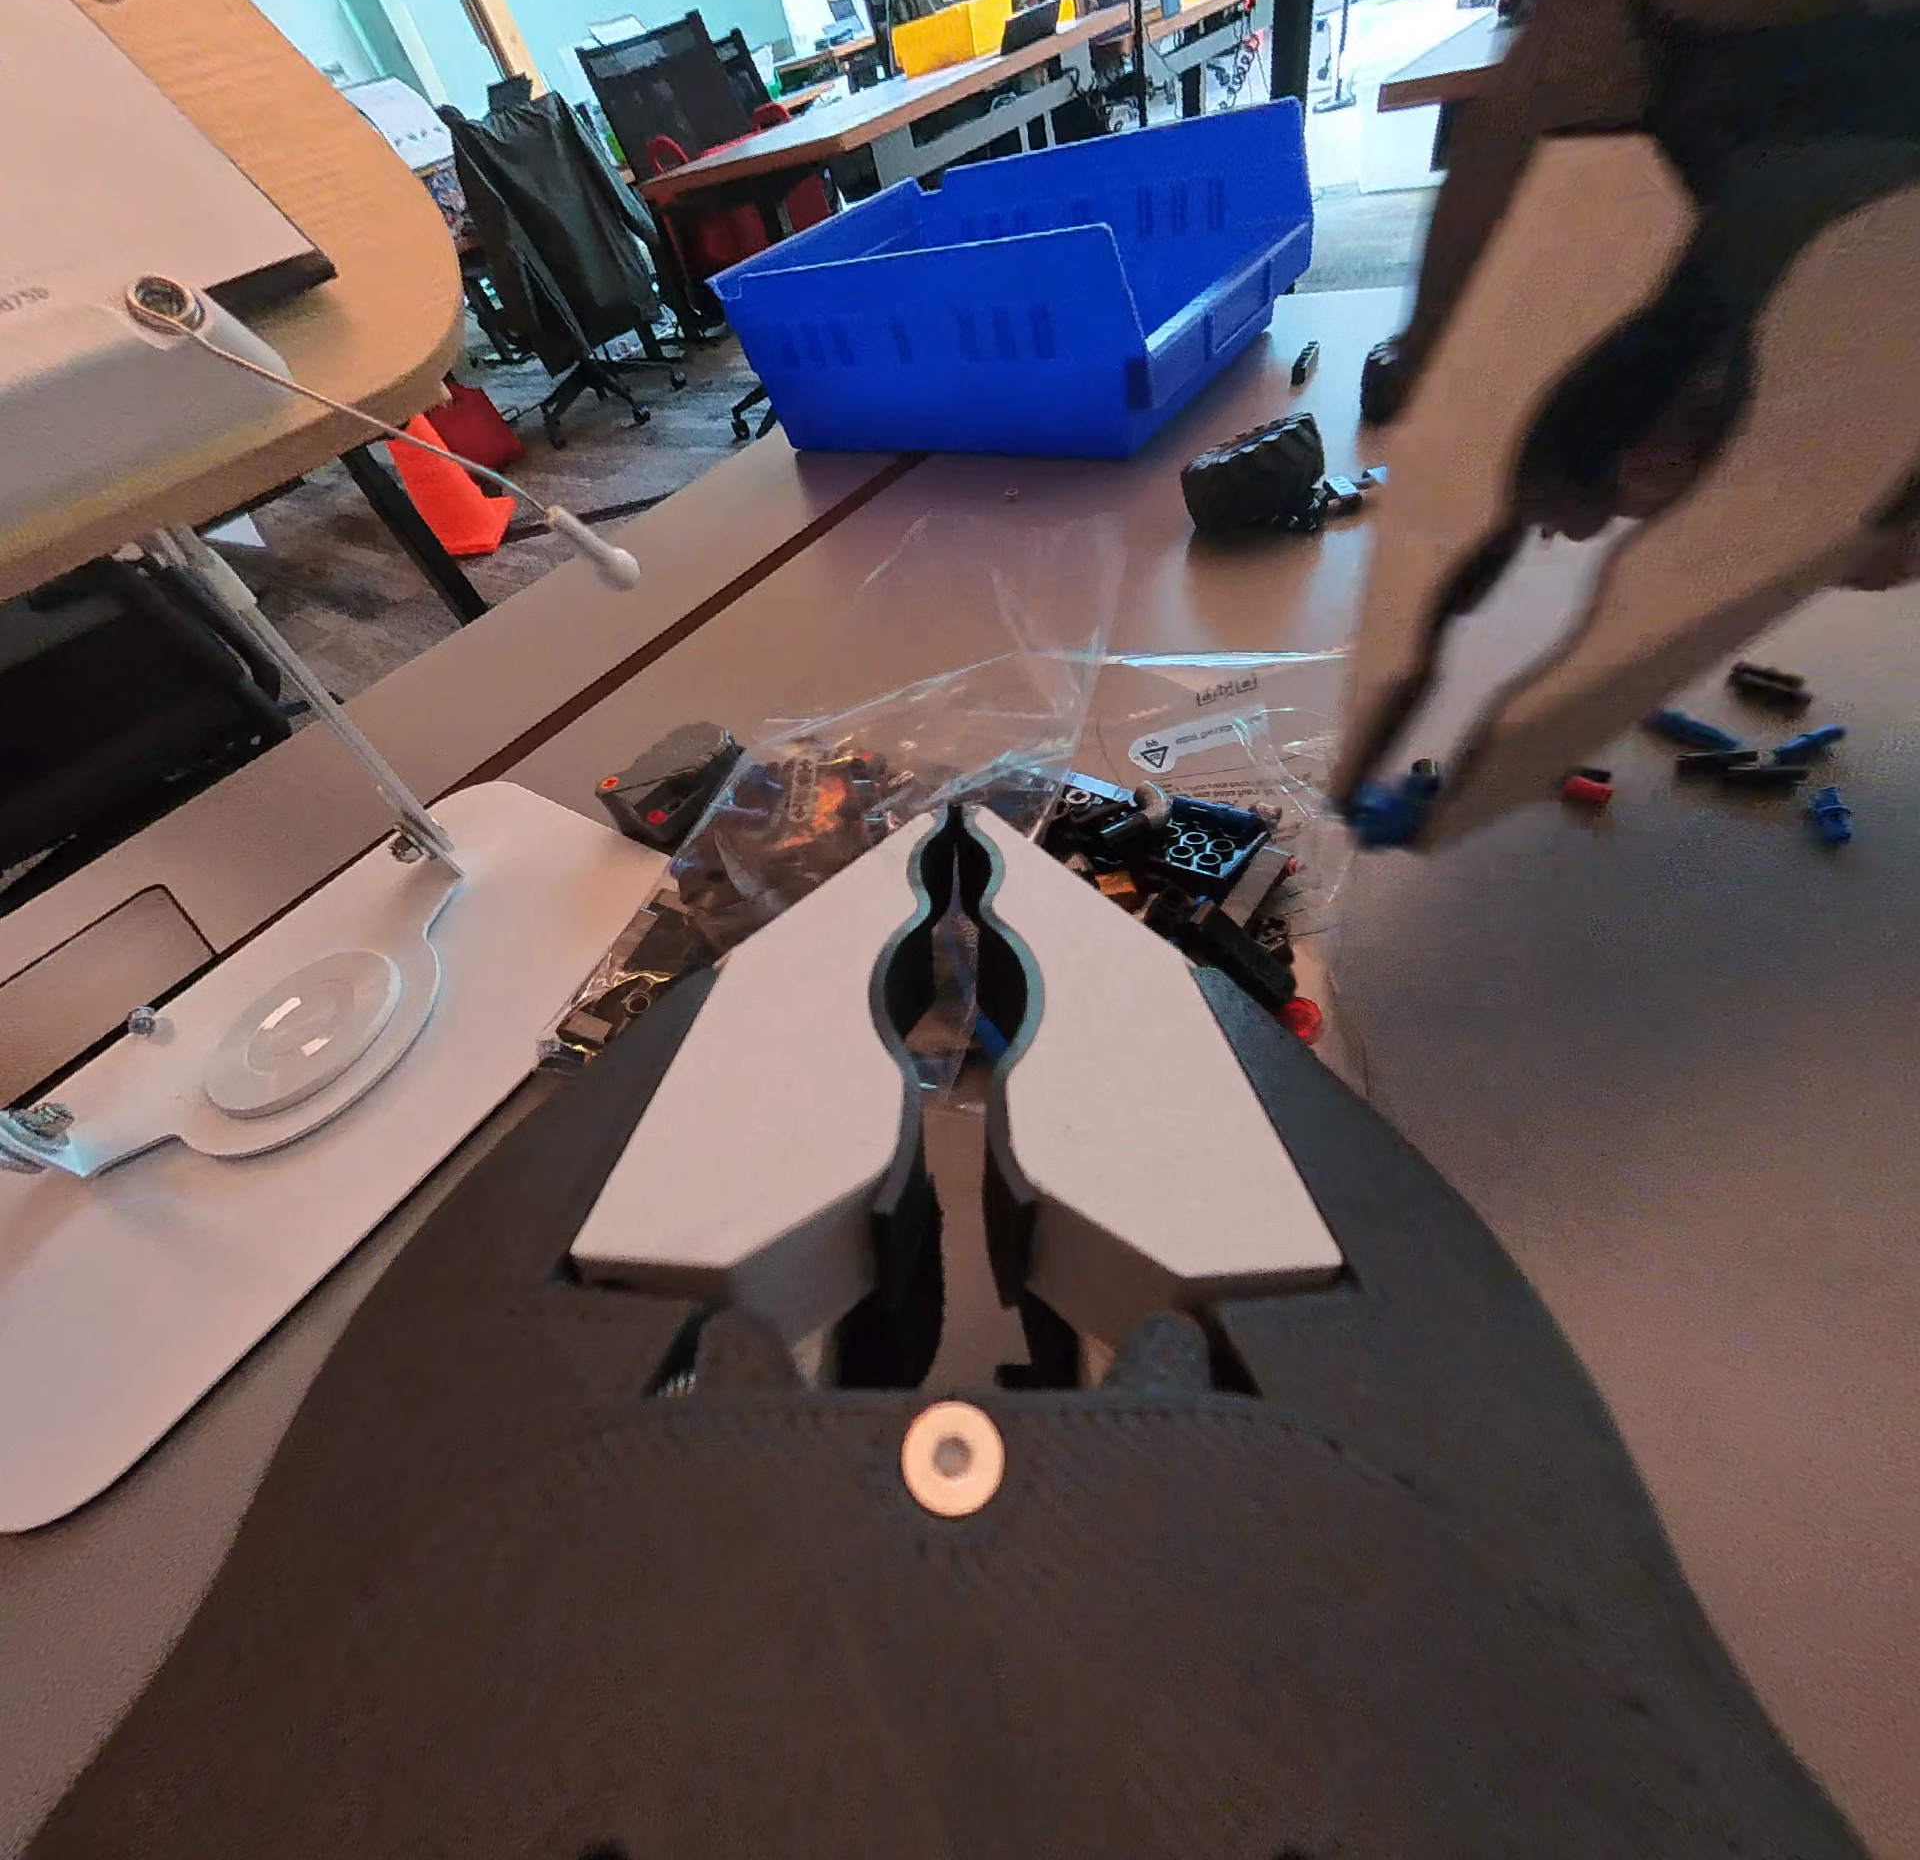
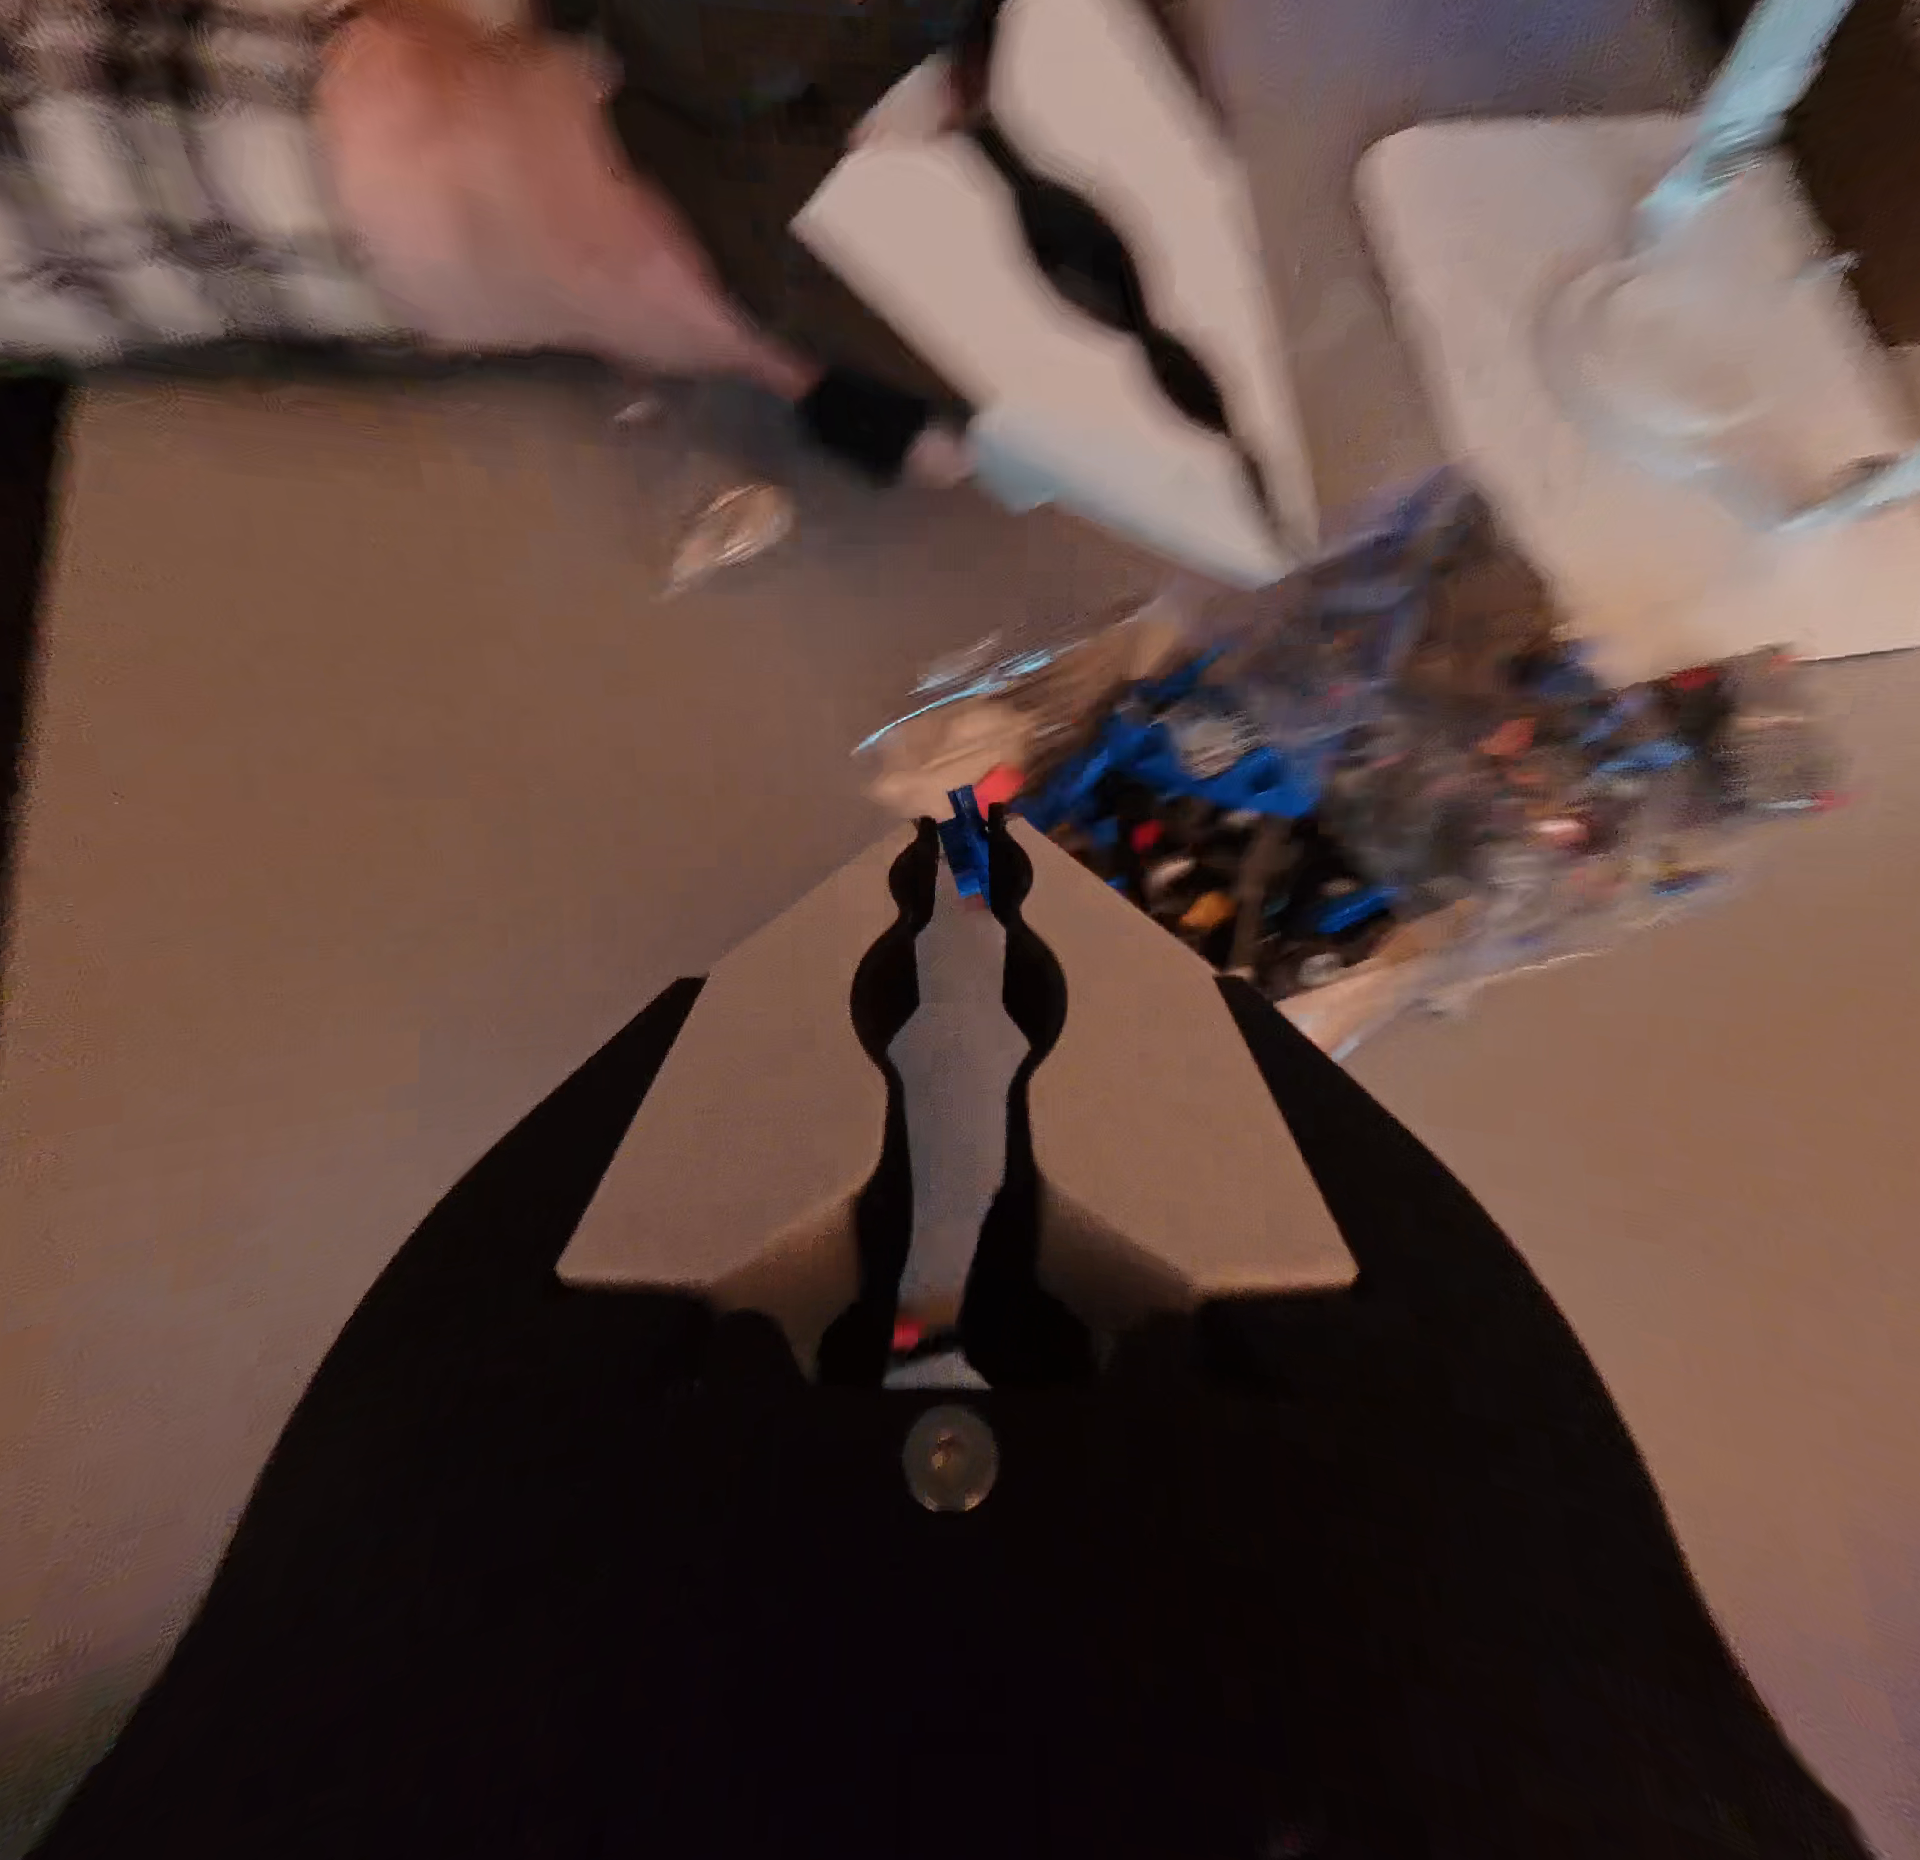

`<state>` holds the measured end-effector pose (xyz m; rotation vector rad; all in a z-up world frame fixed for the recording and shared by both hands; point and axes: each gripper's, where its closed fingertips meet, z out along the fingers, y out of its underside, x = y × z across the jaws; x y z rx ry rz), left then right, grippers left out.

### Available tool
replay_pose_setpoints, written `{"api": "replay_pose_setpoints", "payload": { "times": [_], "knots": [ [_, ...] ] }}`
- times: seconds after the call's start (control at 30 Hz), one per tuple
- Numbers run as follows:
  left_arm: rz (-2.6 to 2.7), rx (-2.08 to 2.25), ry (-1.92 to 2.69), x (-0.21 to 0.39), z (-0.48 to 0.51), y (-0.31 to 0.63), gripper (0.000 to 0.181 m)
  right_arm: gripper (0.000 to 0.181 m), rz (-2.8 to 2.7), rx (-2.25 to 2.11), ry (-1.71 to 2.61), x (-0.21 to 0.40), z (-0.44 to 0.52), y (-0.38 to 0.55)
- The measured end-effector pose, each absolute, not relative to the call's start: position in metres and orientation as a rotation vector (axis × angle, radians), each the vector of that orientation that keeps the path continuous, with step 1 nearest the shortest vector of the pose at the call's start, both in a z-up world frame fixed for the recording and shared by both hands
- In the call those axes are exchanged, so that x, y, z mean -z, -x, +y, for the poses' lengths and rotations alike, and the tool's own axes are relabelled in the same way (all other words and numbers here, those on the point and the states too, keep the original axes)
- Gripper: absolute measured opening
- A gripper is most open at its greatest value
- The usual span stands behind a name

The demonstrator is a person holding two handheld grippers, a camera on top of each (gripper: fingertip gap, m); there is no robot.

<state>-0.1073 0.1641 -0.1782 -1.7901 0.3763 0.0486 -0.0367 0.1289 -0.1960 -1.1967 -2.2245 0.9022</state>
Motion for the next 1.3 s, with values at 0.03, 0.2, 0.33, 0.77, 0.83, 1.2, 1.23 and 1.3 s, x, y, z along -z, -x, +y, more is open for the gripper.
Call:
{"api": "replay_pose_setpoints", "payload": {
  "times": [0.03,0.2,0.33,0.77,0.83,1.2,1.23,1.3],
  "knots": [
    [0.374,-0.047,1.790,0.179,0.164,0.108,0.000,0.018,-2.163,-0.869,1.228,0.194,0.139,0.051],
    [0.374,-0.043,1.790,0.183,0.164,0.108,0.000,0.033,-2.152,-0.708,1.322,0.200,0.159,0.052],
    [0.404,-0.027,1.790,0.184,0.165,0.100,0.000,0.033,-2.232,-0.653,1.382,0.209,0.164,0.000],
    [0.450,-0.007,1.771,0.183,0.167,0.082,0.000,0.026,-2.197,-0.628,1.734,0.261,0.190,-0.049],
    [0.449,-0.002,1.772,0.184,0.167,0.083,0.000,0.025,-2.185,-0.634,1.716,0.258,0.190,-0.051],
    [0.448,0.001,1.773,0.185,0.167,0.083,0.000,0.007,-2.187,-0.790,1.707,0.261,0.175,-0.042],
    [0.447,0.001,1.773,0.185,0.167,0.083,0.000,0.008,-2.181,-0.794,1.710,0.261,0.174,-0.041],
    [0.445,0.003,1.774,0.185,0.167,0.083,0.000,0.011,-2.176,-0.802,1.727,0.261,0.173,-0.040]
  ]
}}
